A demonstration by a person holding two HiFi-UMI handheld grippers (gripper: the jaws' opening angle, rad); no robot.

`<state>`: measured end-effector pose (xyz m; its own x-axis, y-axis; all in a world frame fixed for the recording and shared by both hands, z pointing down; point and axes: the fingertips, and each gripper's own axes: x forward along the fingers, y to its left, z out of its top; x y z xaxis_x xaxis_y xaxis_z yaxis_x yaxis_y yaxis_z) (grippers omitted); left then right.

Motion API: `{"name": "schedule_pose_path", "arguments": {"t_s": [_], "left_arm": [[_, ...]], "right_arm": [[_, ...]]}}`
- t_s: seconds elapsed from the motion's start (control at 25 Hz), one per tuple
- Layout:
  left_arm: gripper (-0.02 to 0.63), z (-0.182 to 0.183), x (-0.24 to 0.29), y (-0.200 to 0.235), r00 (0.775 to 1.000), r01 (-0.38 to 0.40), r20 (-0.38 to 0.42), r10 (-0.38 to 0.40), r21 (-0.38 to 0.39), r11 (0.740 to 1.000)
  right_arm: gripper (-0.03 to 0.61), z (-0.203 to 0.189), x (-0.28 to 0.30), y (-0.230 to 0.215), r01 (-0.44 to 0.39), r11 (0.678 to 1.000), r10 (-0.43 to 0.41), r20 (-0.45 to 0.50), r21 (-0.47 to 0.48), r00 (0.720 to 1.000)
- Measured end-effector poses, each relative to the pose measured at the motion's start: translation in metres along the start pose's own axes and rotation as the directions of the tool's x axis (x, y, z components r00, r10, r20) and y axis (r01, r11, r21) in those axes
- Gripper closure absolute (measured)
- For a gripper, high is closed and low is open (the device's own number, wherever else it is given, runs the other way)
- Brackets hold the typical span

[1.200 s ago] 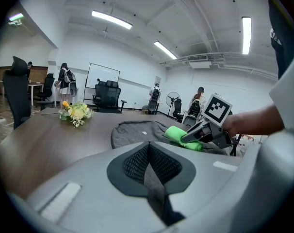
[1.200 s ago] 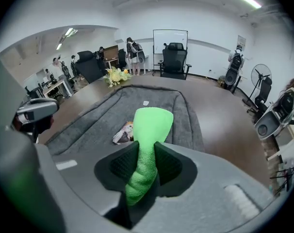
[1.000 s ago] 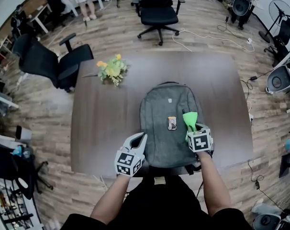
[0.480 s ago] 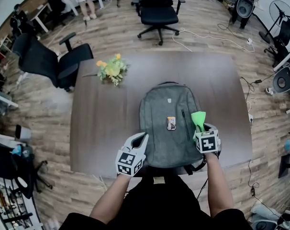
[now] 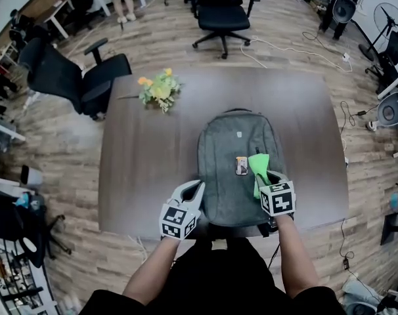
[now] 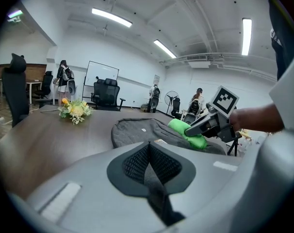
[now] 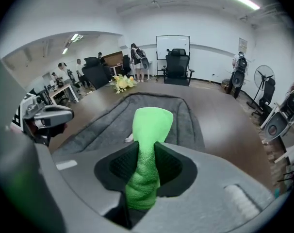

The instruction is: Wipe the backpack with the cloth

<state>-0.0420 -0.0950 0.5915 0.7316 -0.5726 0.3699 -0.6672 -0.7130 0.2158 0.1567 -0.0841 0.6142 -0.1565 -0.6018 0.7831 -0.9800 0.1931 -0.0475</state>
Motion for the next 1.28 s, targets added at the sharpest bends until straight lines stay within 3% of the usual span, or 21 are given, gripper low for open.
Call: {"name": "schedule_pose_path", "arguments": {"t_s": [0.12,0.72,0.92,1.28], "left_arm": [[0.594,-0.008,-0.005,0.005,1.000,0.000,-0.014,0.000,0.000,1.000],[0.594,-0.022,-0.040,0.026,0.999,0.031,-0.014,-0.031,0.031,0.999],[0.594,-0.019,-0.048,0.025,0.999,0.032,-0.004,-0.032,-0.016,0.999],[0.594,-0.011,-0.052,0.005,1.000,0.029,0.003,-0.029,0.022,0.999]], "right_arm": [[0.480,-0.001,0.006,0.032,-0.068,0.998,0.068,-0.007,0.005,0.998],[0.480,-0.003,0.003,0.163,-0.250,0.966,0.249,0.023,0.065,0.968],[0.480,-0.012,0.007,0.175,-0.251,0.968,0.251,0.001,0.028,0.968],[0.480,-0.020,0.006,0.164,-0.204,0.975,0.200,-0.055,-0.087,0.978]]}}
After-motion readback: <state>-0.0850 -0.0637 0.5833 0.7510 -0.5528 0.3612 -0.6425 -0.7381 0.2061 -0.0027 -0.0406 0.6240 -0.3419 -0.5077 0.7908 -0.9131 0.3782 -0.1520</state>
